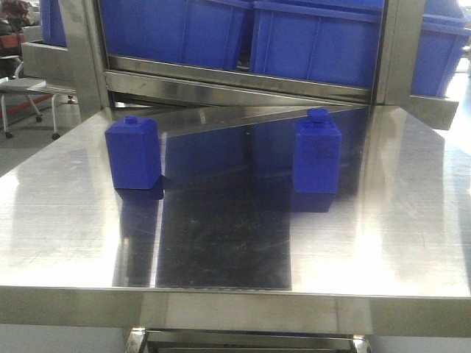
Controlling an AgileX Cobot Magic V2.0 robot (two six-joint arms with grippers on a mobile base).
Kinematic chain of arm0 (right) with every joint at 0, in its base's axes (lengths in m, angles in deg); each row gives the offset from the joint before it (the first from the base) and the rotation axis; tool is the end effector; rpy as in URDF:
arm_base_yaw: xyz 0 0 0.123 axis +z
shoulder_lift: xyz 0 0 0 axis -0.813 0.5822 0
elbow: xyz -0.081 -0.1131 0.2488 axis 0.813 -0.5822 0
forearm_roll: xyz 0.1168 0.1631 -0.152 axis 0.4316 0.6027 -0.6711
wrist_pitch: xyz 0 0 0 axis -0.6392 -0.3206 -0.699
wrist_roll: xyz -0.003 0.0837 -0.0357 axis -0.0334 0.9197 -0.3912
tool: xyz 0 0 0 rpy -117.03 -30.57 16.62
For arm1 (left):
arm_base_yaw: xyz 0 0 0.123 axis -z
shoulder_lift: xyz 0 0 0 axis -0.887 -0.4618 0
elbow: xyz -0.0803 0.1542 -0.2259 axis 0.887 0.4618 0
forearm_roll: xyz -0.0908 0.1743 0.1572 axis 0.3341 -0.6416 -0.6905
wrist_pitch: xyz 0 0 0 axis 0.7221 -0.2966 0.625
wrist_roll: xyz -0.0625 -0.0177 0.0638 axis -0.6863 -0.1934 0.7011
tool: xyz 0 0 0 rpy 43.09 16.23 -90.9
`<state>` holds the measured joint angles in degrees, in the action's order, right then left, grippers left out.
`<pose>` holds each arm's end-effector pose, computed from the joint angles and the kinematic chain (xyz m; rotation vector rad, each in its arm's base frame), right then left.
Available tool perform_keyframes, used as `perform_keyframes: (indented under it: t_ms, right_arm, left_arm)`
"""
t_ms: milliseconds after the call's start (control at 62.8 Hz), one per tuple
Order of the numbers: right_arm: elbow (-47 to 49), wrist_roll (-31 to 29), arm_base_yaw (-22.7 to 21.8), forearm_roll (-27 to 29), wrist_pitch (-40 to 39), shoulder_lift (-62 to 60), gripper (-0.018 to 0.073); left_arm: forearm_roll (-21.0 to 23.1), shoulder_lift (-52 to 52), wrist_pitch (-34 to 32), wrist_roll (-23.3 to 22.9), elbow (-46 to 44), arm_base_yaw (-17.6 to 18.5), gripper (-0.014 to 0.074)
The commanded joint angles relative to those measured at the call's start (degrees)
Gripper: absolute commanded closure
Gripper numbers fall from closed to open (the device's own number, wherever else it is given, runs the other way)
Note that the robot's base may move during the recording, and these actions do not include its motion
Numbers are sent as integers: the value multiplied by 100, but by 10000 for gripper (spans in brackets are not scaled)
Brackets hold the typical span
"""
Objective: Pick and sort blue part to right shelf
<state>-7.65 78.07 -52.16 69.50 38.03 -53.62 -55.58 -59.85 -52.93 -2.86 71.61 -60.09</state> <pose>0.0568 0.0022 0.2009 0.0092 1.5290 0.0712 0.0561 -0.0026 0.2092 0.0148 1.5026 -0.0538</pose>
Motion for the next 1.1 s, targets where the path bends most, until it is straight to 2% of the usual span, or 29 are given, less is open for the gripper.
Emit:
perform_keyframes:
  t_ms: [0,637,844,1083]
  right_arm:
    - [129,-31,-32,-62,-478,-125,502]
    - [236,-31,-32,-62,-418,-125,502]
    - [969,-31,-32,-62,699,133,502]
    - [1658,-31,-27,-62,1162,1246,502]
  left_arm:
    - [7,129,-492,-2,126,46,463]
    - [7,129,-492,-2,126,46,463]
    - [7,129,-492,-2,126,46,463]
    - [7,129,-492,-2,126,46,463]
